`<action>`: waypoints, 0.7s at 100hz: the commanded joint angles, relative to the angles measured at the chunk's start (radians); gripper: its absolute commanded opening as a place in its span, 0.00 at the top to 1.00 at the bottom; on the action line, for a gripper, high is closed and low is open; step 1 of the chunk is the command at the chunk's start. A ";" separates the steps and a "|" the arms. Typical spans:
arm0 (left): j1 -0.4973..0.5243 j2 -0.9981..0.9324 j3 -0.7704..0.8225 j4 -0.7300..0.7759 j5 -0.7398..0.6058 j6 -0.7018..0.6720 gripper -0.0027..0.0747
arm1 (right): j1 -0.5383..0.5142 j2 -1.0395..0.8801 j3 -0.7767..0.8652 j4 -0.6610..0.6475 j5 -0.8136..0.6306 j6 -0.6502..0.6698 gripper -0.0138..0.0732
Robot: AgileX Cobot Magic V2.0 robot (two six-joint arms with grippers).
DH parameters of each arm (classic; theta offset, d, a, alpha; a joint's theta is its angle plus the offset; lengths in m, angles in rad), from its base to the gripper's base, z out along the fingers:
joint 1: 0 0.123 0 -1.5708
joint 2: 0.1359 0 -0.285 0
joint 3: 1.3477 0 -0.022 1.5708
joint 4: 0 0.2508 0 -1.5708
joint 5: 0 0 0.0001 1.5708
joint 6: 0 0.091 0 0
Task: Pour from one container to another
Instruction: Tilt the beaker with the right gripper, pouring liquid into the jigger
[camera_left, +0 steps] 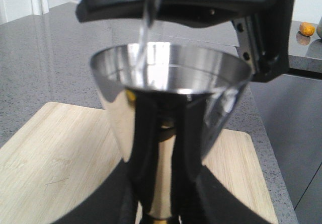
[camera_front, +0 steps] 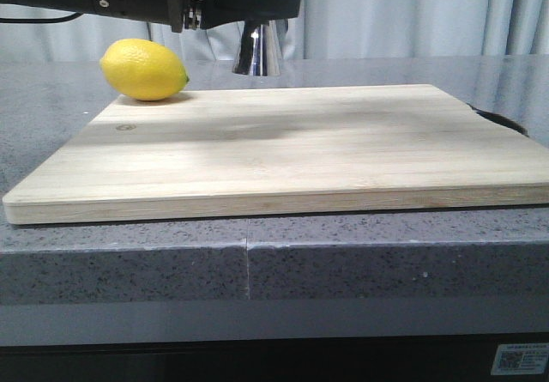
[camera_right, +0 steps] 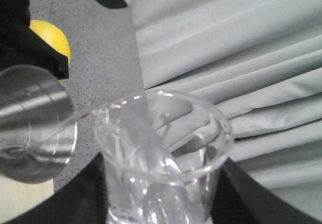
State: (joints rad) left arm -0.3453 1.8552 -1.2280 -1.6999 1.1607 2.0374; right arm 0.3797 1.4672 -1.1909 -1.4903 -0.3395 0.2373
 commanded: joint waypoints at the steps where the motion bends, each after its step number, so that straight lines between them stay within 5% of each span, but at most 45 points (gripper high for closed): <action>1: -0.012 -0.047 -0.029 -0.072 0.101 0.003 0.99 | 0.000 -0.033 -0.038 0.006 -0.004 0.000 0.59; 70: -0.012 -0.047 -0.029 -0.072 0.097 0.007 0.99 | 0.000 -0.033 -0.038 -0.057 0.008 0.000 0.59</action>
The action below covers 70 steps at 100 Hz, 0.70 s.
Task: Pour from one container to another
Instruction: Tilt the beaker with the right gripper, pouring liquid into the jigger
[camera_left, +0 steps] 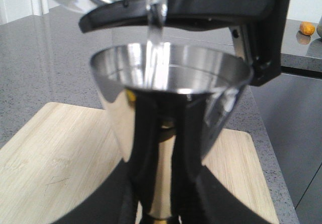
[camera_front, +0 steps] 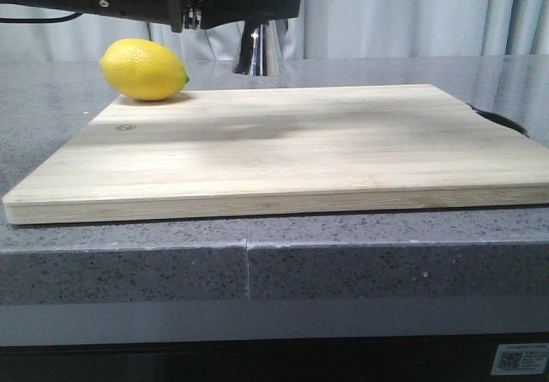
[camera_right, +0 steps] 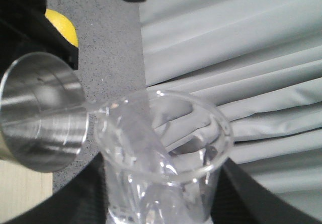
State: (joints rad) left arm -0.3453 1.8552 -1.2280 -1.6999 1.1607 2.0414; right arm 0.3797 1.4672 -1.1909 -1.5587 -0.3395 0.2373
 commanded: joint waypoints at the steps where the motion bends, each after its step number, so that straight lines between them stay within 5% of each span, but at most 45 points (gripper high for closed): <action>1: -0.012 -0.047 -0.029 -0.072 0.097 0.003 0.99 | 0.000 -0.033 -0.038 0.011 0.008 0.000 0.59; 70: -0.012 -0.047 -0.029 -0.072 0.092 0.003 0.99 | 0.000 -0.033 -0.038 -0.049 0.023 0.000 0.59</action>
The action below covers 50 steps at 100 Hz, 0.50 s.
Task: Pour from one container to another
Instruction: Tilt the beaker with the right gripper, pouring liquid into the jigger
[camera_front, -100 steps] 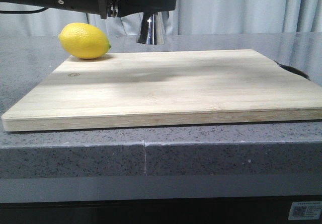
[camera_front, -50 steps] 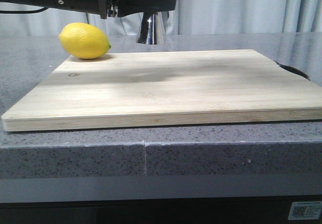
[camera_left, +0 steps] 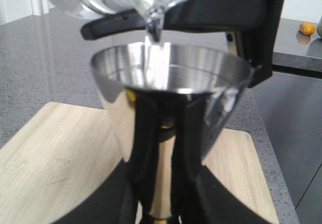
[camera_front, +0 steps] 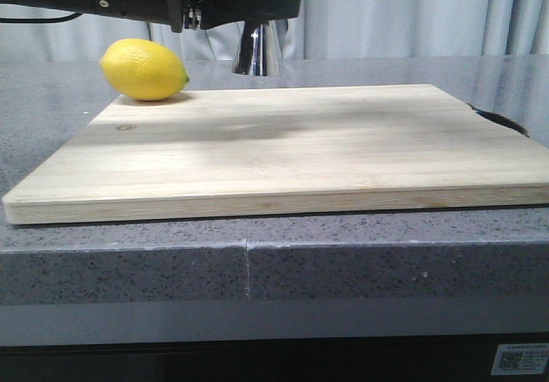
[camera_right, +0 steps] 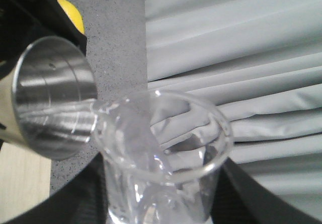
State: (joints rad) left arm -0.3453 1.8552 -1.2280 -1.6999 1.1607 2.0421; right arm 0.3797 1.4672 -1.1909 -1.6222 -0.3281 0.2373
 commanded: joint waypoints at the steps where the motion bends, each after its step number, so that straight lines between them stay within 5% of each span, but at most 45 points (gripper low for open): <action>1: -0.012 -0.047 -0.029 -0.072 0.092 0.002 0.99 | 0.000 -0.033 -0.038 0.015 0.011 0.000 0.59; 50: -0.012 -0.047 -0.029 -0.072 0.089 0.002 0.99 | 0.000 -0.033 -0.038 -0.021 0.012 0.000 0.59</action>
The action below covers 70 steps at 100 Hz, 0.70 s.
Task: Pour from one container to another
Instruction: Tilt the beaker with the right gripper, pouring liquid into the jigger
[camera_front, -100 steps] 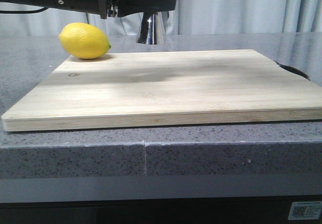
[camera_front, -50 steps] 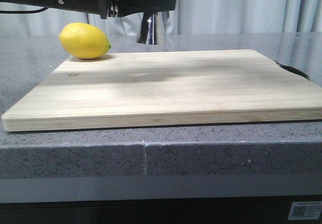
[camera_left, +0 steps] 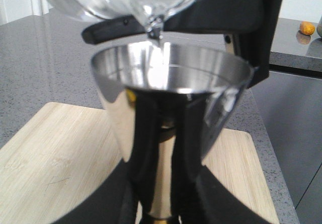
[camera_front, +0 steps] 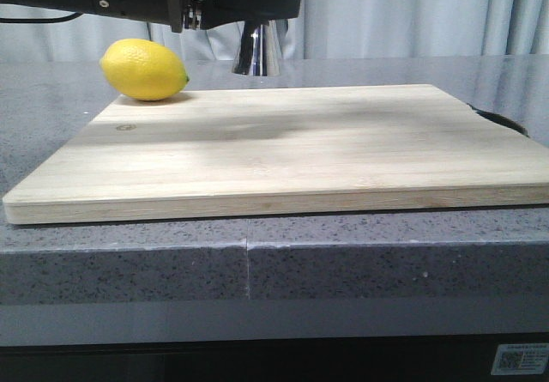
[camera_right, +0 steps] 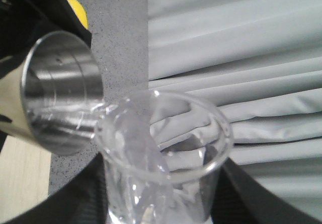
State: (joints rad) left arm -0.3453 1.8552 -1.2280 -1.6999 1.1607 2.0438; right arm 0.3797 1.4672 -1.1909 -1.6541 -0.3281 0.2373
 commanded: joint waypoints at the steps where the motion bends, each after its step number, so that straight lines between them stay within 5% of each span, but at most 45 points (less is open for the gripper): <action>1: -0.012 -0.047 -0.029 -0.072 0.089 0.000 0.99 | 0.000 -0.033 -0.038 0.012 0.012 0.000 0.59; 70: -0.012 -0.047 -0.029 -0.072 0.080 0.000 0.99 | 0.000 -0.033 -0.038 -0.014 0.014 0.000 0.59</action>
State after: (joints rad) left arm -0.3453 1.8552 -1.2280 -1.6999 1.1607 2.0438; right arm 0.3797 1.4672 -1.1909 -1.6794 -0.3281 0.2373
